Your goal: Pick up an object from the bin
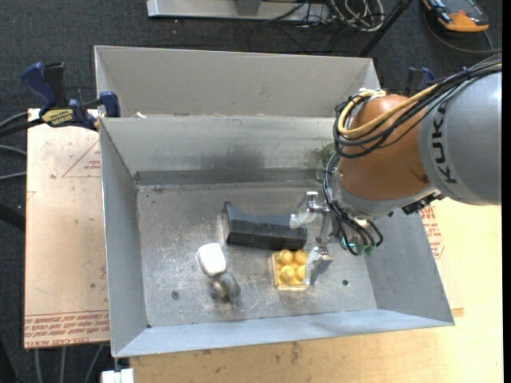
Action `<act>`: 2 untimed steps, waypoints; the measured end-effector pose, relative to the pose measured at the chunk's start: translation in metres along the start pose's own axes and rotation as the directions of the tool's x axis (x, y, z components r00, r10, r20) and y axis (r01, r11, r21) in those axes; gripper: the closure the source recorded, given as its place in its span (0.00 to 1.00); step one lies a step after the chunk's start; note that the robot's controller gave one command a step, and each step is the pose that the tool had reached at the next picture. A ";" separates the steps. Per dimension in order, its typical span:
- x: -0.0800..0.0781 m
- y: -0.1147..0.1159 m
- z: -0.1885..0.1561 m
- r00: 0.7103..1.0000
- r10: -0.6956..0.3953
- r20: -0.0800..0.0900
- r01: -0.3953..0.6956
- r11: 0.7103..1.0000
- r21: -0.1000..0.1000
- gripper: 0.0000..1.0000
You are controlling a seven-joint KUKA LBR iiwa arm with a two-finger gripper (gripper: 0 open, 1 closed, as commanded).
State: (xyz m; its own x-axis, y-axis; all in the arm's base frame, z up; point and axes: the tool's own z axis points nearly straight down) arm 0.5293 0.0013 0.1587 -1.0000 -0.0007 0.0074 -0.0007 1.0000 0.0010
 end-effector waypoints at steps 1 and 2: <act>-0.002 0.000 -0.004 1.000 0.000 0.008 0.000 1.000 0.000 0.00; 0.000 0.003 0.007 0.999 -0.044 0.014 0.044 0.999 0.002 0.00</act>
Offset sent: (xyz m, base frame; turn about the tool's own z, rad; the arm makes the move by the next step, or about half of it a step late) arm -0.0227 0.0294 -0.0887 -0.3034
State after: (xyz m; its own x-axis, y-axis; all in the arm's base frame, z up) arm 0.5290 0.0048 0.1515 -0.9990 -0.0444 -0.0070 -0.0444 0.9990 -0.0005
